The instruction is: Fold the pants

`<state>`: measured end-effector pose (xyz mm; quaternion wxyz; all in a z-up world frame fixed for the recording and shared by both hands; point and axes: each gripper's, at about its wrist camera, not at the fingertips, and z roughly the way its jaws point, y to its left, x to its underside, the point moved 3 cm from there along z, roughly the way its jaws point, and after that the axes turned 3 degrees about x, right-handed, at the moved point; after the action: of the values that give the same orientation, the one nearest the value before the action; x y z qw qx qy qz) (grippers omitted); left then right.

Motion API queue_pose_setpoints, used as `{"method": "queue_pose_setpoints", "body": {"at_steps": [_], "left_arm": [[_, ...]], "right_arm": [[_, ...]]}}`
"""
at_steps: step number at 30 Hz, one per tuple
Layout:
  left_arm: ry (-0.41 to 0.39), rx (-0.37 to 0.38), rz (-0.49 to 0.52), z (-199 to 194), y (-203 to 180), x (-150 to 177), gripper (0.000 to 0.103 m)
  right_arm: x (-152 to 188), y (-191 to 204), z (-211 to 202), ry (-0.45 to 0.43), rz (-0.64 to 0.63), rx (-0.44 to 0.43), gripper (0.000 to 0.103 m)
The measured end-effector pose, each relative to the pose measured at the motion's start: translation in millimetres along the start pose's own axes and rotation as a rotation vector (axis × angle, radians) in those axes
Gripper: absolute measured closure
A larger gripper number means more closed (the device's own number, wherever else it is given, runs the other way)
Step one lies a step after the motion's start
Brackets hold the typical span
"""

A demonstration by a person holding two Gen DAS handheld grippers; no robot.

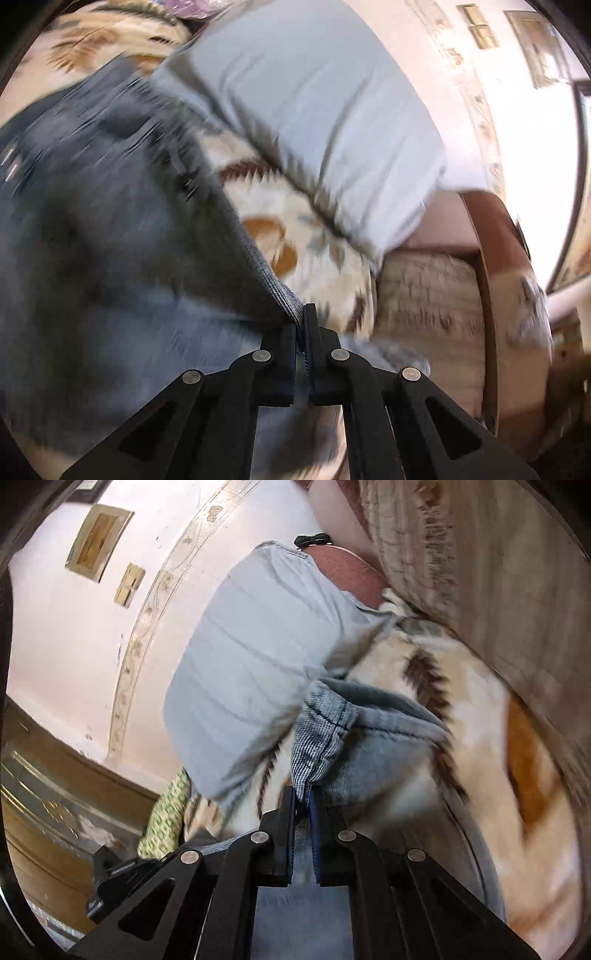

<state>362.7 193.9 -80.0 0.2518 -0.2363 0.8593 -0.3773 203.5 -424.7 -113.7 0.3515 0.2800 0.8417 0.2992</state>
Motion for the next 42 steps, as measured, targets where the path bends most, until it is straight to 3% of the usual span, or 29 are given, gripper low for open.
{"method": "queue_pose_setpoints", "body": {"at_steps": [3, 7, 12, 15, 17, 20, 23, 27, 31, 35, 36, 38, 39, 40, 42], "left_arm": [[0.042, -0.071, 0.029, -7.5, 30.8, 62.2, 0.100], [0.100, -0.116, -0.007, 3.0, 63.8, 109.4, 0.101], [0.061, -0.042, 0.049, -20.2, 22.8, 146.3, 0.100], [0.039, -0.053, 0.105, -19.7, 5.1, 183.5, 0.100], [0.066, -0.091, 0.140, -16.0, 11.2, 208.2, 0.100], [0.124, -0.107, 0.080, -8.5, 28.5, 237.5, 0.100], [0.097, -0.074, 0.110, -12.7, 16.5, 259.8, 0.100], [0.128, -0.133, 0.153, 7.2, 12.5, 278.1, 0.100], [0.122, -0.112, 0.158, 8.4, 9.0, 290.0, 0.100], [0.188, -0.186, 0.149, 34.1, 21.0, 290.2, 0.095], [0.195, -0.174, 0.129, 31.9, 22.6, 289.6, 0.093], [0.178, -0.135, 0.146, 16.4, 16.0, 288.5, 0.074], [0.162, -0.113, 0.160, 4.8, 11.4, 287.8, 0.071], [0.149, -0.081, 0.173, -10.2, 6.5, 286.5, 0.067], [0.130, -0.036, 0.185, -31.5, 1.6, 281.7, 0.065]], "right_arm": [[55.0, -20.3, -24.0, 0.023, -0.001, 0.108, 0.096], [92.0, -54.6, -9.1, 0.118, 0.054, 0.261, 0.096], [92.2, -41.6, -27.5, 0.079, 0.015, 0.314, 0.096], [99.0, -27.8, -44.5, 0.049, -0.039, 0.354, 0.096], [103.8, -34.1, -41.5, 0.078, -0.042, 0.398, 0.096], [114.2, -65.3, -28.6, 0.158, 0.054, 0.439, 0.096], [118.2, -67.8, -39.8, 0.135, 0.060, 0.438, 0.096], [118.5, -68.1, -37.6, 0.144, 0.033, 0.503, 0.096], [119.9, -61.6, -41.1, 0.108, 0.019, 0.534, 0.095], [121.2, -69.8, -25.5, 0.163, 0.009, 0.603, 0.084], [122.6, -70.5, -24.4, 0.176, 0.010, 0.600, 0.081], [124.2, -65.2, -36.3, 0.149, 0.032, 0.567, 0.052], [125.2, -56.7, -49.3, 0.102, 0.023, 0.552, 0.046], [126.7, -48.2, -58.4, 0.070, 0.003, 0.561, 0.041], [131.9, -21.9, -71.4, 0.022, -0.065, 0.525, 0.041]]}}
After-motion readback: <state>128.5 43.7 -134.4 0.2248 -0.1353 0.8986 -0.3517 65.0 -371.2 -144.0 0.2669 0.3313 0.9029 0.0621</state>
